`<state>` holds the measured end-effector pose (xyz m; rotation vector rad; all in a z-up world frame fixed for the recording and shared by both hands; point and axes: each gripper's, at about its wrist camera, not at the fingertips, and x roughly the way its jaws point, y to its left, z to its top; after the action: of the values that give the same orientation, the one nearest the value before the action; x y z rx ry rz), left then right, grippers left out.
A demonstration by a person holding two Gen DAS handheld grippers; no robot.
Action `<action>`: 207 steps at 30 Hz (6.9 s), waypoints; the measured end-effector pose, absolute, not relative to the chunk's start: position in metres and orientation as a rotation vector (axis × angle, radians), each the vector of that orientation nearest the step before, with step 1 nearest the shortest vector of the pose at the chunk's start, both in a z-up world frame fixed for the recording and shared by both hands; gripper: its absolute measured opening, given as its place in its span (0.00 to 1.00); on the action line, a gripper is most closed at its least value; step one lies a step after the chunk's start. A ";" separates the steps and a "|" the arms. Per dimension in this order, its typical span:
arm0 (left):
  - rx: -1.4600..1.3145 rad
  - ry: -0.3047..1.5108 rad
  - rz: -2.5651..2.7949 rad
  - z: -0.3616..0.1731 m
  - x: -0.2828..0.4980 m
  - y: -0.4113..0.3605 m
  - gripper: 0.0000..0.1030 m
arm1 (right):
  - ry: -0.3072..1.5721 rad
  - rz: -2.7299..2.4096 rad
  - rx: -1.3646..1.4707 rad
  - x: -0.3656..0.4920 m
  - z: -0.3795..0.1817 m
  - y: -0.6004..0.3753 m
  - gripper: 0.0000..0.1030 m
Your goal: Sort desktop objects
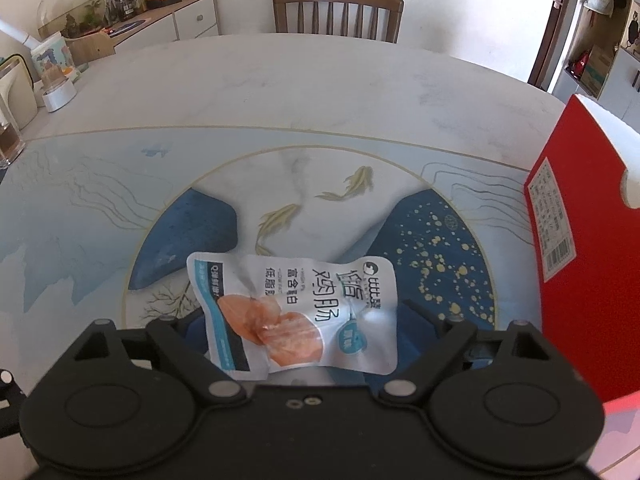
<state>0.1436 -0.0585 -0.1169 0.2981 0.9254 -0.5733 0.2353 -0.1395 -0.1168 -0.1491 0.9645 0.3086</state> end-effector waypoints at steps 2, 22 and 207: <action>0.300 0.925 -0.576 -0.117 0.144 -0.059 0.23 | 0.960 0.303 -0.153 0.233 -0.115 -0.142 0.87; 0.277 0.921 -0.562 -0.111 0.144 -0.063 0.22 | 0.931 0.279 -0.081 0.202 -0.074 -0.175 0.87; 0.147 0.821 -0.558 0.004 0.217 -0.276 0.76 | 0.710 0.173 0.024 0.159 0.007 -0.450 0.98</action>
<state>0.2169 -0.2759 0.0044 0.1468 0.8210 -0.5580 0.1589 -0.4495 0.0070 0.0240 0.7104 0.1728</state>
